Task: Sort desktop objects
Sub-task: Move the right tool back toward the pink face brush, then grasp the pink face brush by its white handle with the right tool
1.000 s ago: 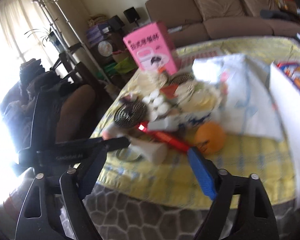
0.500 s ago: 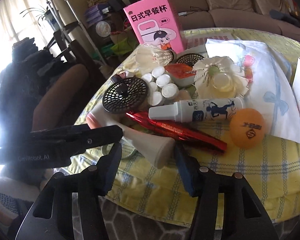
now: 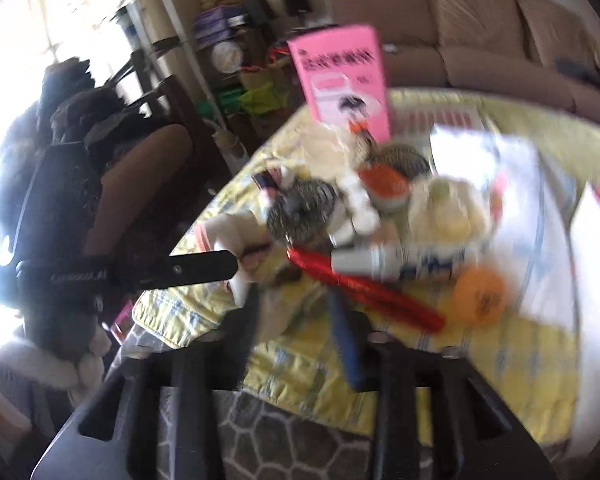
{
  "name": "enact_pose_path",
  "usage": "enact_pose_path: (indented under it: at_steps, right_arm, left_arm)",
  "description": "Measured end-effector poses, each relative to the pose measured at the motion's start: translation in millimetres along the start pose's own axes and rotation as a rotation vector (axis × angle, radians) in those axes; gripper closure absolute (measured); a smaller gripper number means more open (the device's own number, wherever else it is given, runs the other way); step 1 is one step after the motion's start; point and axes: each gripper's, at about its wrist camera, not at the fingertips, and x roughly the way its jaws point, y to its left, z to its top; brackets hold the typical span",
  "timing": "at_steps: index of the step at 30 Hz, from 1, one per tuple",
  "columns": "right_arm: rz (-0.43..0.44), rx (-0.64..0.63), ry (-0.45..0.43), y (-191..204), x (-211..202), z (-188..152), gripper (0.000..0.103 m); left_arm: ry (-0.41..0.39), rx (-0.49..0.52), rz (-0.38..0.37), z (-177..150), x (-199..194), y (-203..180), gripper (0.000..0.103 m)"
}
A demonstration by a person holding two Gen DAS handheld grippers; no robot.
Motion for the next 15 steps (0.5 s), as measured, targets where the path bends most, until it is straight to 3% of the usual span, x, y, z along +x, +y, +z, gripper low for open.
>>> enact_pose_path:
  at_steps: [3, 6, 9, 10, 15]
  right_arm:
    - [0.045, -0.114, 0.046, 18.5, 12.8, 11.5, 0.042]
    - [0.068, -0.157, 0.128, 34.0, 38.8, 12.0, 0.042]
    - [0.095, -0.149, 0.183, 41.0, 61.2, -0.9, 0.063]
    - [0.093, -0.149, 0.192, 43.6, 64.8, -7.0, 0.077]
    - [0.13, -0.125, 0.122, 52.8, 56.5, -14.5, 0.077]
  left_arm:
    - [0.007, -0.092, -0.051, 3.9, 3.7, 16.5, 0.042]
    - [0.022, -0.103, -0.058, 5.8, 10.2, 18.5, 0.042]
    - [0.027, -0.115, -0.064, 6.1, 14.6, 17.0, 0.042]
    - [0.028, -0.118, -0.066, 6.5, 16.0, 16.8, 0.042]
    - [0.03, -0.13, -0.068, 7.5, 19.5, 17.4, 0.048]
